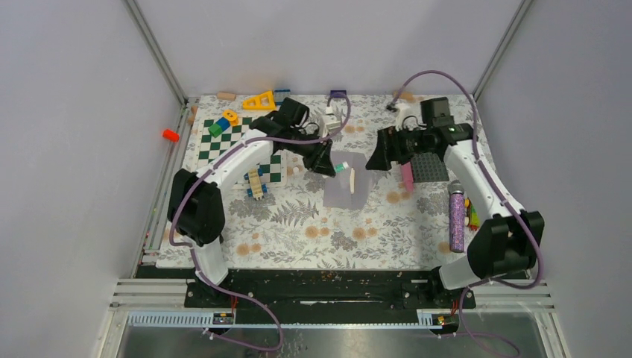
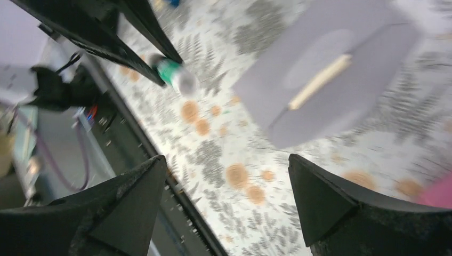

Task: Place the letter into the envelope and seal it
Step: Place the solid glue at the center of the board, then seal the envelope flap on the envelope.

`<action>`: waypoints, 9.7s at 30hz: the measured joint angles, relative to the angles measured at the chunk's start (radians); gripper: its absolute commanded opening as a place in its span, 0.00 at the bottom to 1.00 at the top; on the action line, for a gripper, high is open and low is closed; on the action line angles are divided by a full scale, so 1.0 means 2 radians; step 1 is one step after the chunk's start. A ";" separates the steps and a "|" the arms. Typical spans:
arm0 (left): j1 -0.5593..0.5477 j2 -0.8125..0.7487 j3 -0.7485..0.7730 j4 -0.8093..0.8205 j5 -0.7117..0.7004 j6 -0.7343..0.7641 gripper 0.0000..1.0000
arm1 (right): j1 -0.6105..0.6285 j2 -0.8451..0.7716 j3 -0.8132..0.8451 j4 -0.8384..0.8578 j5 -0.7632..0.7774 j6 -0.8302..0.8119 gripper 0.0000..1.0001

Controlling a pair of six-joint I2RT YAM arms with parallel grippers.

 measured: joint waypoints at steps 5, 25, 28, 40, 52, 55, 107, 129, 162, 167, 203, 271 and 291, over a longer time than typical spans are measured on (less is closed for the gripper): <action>0.043 0.006 0.000 0.022 -0.081 -0.022 0.18 | -0.049 -0.056 -0.023 0.052 0.078 0.038 0.92; 0.135 0.132 0.033 0.048 -0.361 -0.147 0.18 | -0.051 -0.085 -0.074 0.111 0.118 0.076 0.96; 0.133 0.132 0.020 0.052 -0.372 -0.163 0.18 | -0.051 -0.085 -0.074 0.112 0.118 0.076 0.96; 0.129 0.133 -0.017 0.054 -0.377 -0.192 0.18 | -0.051 -0.085 -0.079 0.115 0.117 0.082 0.99; 0.127 0.129 -0.038 0.071 -0.371 -0.202 0.37 | -0.051 -0.085 -0.079 0.116 0.123 0.084 0.99; 0.126 0.125 -0.043 0.076 -0.369 -0.205 0.41 | -0.051 -0.083 -0.079 0.115 0.131 0.086 1.00; 0.015 0.150 -0.054 0.190 -0.201 -0.359 0.19 | -0.031 0.027 -0.334 0.395 0.125 0.389 0.89; -0.001 0.160 -0.091 0.249 -0.181 -0.416 0.10 | 0.002 0.039 -0.346 0.448 0.131 0.445 0.89; -0.003 0.163 -0.098 0.269 -0.165 -0.430 0.09 | -0.004 -0.014 -0.360 0.502 0.102 0.466 0.88; -0.003 0.163 -0.098 0.269 -0.165 -0.430 0.09 | -0.008 -0.023 -0.360 0.455 0.146 0.431 0.87; -0.003 0.163 -0.102 0.275 -0.161 -0.432 0.09 | -0.013 0.050 -0.342 0.488 0.148 0.436 0.88; 0.002 0.151 -0.114 0.272 -0.154 -0.426 0.14 | 0.061 0.174 -0.253 0.604 0.131 0.500 0.91; 0.018 0.177 -0.084 0.303 -0.101 -0.472 0.14 | 0.060 0.183 -0.252 0.624 0.140 0.528 0.90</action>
